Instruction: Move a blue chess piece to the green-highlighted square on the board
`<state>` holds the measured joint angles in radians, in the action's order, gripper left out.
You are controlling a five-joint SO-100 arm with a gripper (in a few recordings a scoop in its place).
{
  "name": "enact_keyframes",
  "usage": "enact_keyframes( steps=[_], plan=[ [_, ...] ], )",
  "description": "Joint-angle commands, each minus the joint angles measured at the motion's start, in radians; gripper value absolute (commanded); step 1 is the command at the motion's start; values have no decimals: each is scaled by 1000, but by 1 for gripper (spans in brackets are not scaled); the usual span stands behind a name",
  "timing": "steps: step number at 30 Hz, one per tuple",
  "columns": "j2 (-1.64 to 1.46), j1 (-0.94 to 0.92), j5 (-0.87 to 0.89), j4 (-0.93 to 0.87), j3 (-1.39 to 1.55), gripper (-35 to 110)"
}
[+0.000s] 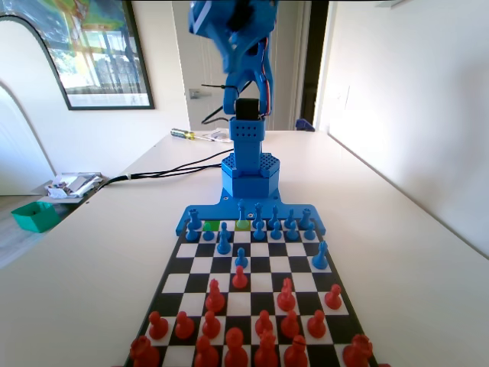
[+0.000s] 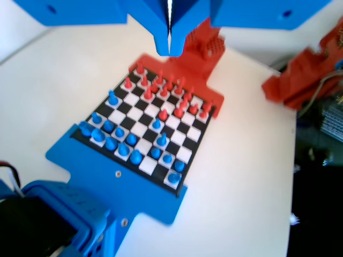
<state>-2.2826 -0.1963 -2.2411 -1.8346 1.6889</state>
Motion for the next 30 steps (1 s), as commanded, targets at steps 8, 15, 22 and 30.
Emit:
enact_keyframes(
  steps=[8,15,22,30],
  plan=[
    [164,-235,-150,-18,64,1],
    [215,-400,-566,21,117,1],
    [242,-393,-704,181,206,1],
    [255,-382,-856,400,393,5]
  ],
)
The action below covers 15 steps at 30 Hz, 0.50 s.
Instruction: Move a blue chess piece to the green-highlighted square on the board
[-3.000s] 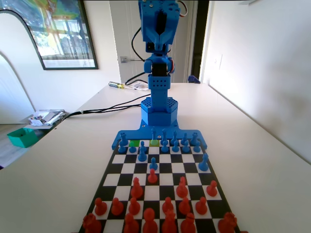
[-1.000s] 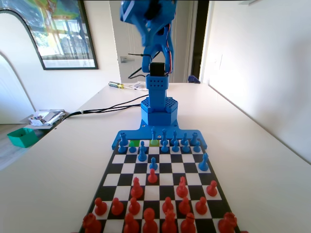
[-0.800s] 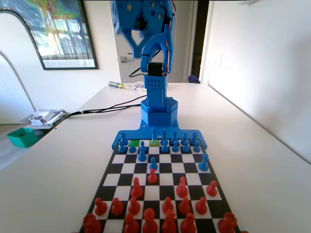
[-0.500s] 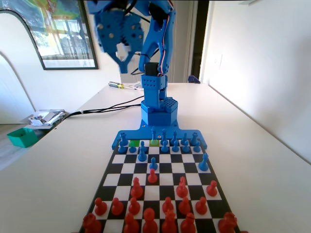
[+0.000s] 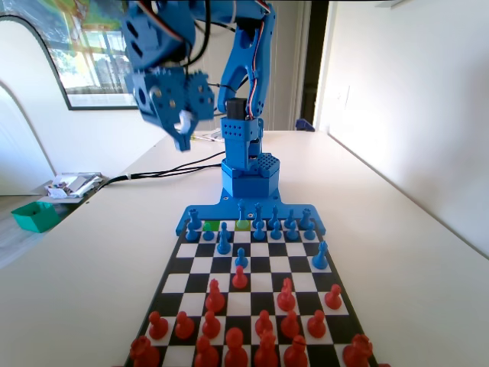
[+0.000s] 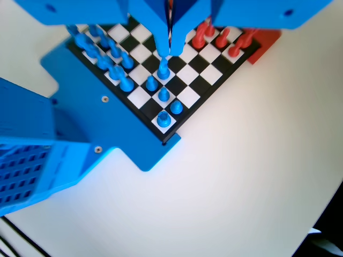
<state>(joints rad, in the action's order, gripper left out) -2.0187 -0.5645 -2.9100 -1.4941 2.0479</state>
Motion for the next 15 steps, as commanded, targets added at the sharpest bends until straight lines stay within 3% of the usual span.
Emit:
enact_keyframes(
  steps=[1,15],
  plan=[
    [-9,-25,-219,74,54,6],
    [95,-38,-319,276,195,12]
  ],
)
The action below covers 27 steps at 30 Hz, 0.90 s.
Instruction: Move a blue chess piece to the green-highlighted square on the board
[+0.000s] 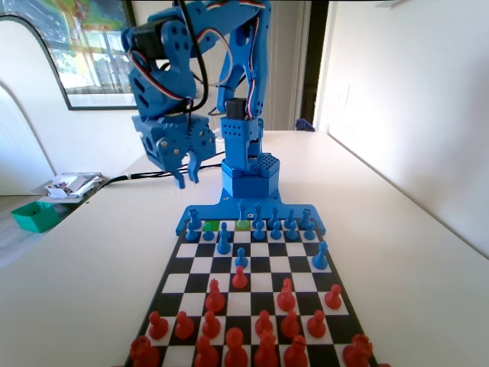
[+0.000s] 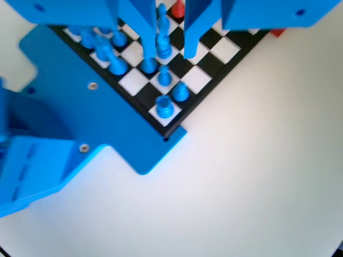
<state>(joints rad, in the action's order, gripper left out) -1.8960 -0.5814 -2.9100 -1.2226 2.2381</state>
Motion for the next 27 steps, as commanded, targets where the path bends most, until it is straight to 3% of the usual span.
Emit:
enact_keyframes(
  steps=[1,14,27],
  plan=[
    [-37,-23,-325,5,15,13],
    [-40,-41,-345,172,183,13],
    [94,-75,-356,290,149,13]
  ],
)
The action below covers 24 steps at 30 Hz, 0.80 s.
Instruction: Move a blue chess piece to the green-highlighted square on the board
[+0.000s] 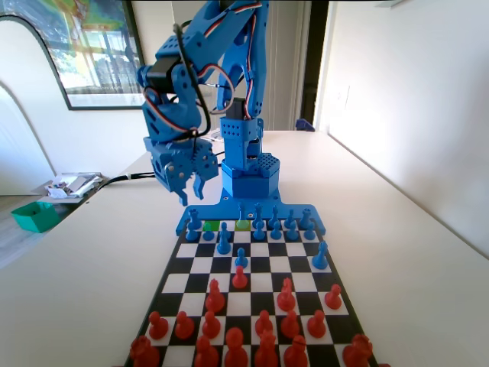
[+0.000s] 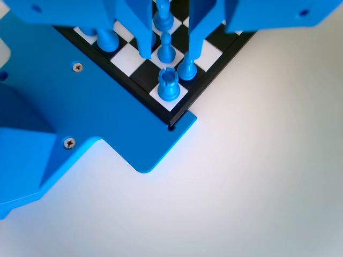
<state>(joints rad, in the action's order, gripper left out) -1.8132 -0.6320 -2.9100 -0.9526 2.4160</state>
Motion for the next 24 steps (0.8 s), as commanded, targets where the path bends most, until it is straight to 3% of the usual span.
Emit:
enact_keyframes(
  steps=[1,24],
  plan=[
    [23,-29,-356,31,-31,13],
    [57,-25,-368,207,81,13]
  ],
)
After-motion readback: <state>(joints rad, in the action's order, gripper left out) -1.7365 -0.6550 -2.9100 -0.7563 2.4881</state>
